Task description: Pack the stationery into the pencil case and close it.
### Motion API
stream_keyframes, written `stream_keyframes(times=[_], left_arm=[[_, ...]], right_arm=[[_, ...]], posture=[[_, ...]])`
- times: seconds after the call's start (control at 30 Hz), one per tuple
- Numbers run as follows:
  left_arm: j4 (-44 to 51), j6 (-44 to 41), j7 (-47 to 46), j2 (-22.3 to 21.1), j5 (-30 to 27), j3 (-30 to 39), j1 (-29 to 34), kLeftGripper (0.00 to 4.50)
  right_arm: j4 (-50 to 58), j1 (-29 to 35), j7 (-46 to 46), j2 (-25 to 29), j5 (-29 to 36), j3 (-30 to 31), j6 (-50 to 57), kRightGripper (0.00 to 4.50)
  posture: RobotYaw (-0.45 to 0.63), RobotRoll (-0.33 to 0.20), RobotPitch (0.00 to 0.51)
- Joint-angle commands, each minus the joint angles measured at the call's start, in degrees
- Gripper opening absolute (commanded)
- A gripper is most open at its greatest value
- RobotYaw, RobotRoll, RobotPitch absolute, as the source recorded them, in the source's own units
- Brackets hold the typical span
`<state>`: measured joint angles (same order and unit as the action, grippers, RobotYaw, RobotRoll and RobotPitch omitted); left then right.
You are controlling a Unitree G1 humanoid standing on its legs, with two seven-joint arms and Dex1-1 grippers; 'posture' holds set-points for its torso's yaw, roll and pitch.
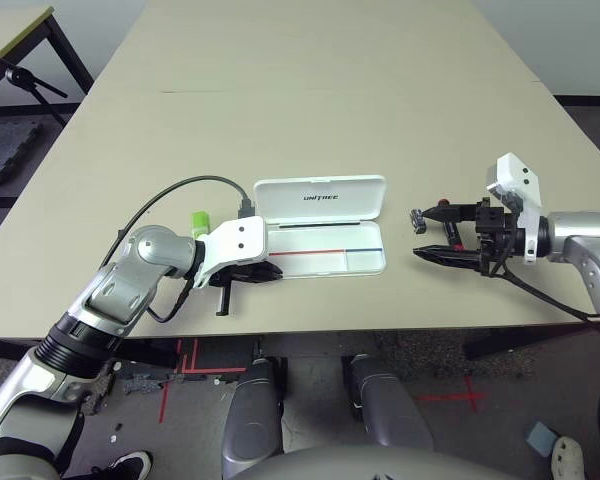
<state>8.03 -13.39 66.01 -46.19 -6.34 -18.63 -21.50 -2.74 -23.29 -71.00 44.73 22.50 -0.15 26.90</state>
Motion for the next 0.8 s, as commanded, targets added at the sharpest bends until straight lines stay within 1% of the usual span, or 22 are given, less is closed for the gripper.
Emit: stream_keyframes(times=[0.03,0.07,0.2,0.27,0.3,0.4,0.47,0.53,0.6,0.7,0.73,0.8], left_arm=[[0.2,0.8,-0.9,0.1,0.9,0.9,1.0,1.31],[0.7,0.6,-0.9,0.1,0.6,1.3,1.0,1.79],[4.0,1.2,0.2,-0.3,-2.5,3.8,2.1,3.37],[6.0,0.9,0.7,-0.6,-3.8,5.2,2.5,4.05],[7.2,0.4,0.9,-0.9,-4.7,6.0,2.6,4.48],[10.4,-1.8,0.7,-1.5,-7.3,8.6,2.3,4.48],[11.3,-3.0,0.3,-1.5,-8.3,9.8,1.6,4.48],[11.9,-3.8,-0.2,-1.5,-8.8,10.6,1.0,4.48],[11.9,-4.1,-0.3,-1.6,-8.8,10.7,0.8,4.48],[11.4,-3.8,-0.3,-1.7,-8.5,10.4,0.8,4.48],[11.3,-3.7,-0.3,-1.6,-8.4,10.3,0.9,4.48],[11.1,-3.6,-0.3,-1.6,-8.3,10.1,0.8,4.48]], right_arm=[[-0.4,-0.1,-0.4,-0.1,0.2,0.7,0.2,4.50],[-0.5,-0.1,-0.3,-0.3,0.7,0.4,0.5,4.50],[0.1,-0.2,-0.2,-0.5,2.8,-1.0,2.7,4.50],[0.2,0.0,-0.2,-0.3,3.3,-1.2,3.0,4.50],[0.3,0.1,-0.2,-0.2,3.6,-1.4,3.3,4.50],[1.3,0.2,0.9,-0.4,5.3,-3.1,4.3,4.50],[1.3,-0.3,3.6,-1.7,6.8,-5.6,4.6,4.50],[1.1,-1.2,8.7,-3.4,7.6,-8.5,5.5,4.50],[0.8,-2.4,16.6,-5.4,6.6,-11.2,7.0,4.50],[0.2,-4.7,30.8,-6.5,4.3,-14.6,15.8,4.50],[0.4,-5.1,34.0,-6.6,4.4,-15.8,18.3,4.50],[1.9,-4.7,37.4,-6.6,5.6,-18.0,22.4,4.50]], posture=[[-0.10,0.000,0.137],[-0.10,0.000,0.139],[-0.11,0.000,0.146],[-0.11,0.000,0.148],[-0.11,0.000,0.149],[-0.11,0.000,0.156],[-0.11,0.000,0.158],[-0.11,0.000,0.161],[-0.12,0.000,0.166],[-0.13,0.000,0.173],[-0.13,0.000,0.173],[-0.15,0.000,0.179]])
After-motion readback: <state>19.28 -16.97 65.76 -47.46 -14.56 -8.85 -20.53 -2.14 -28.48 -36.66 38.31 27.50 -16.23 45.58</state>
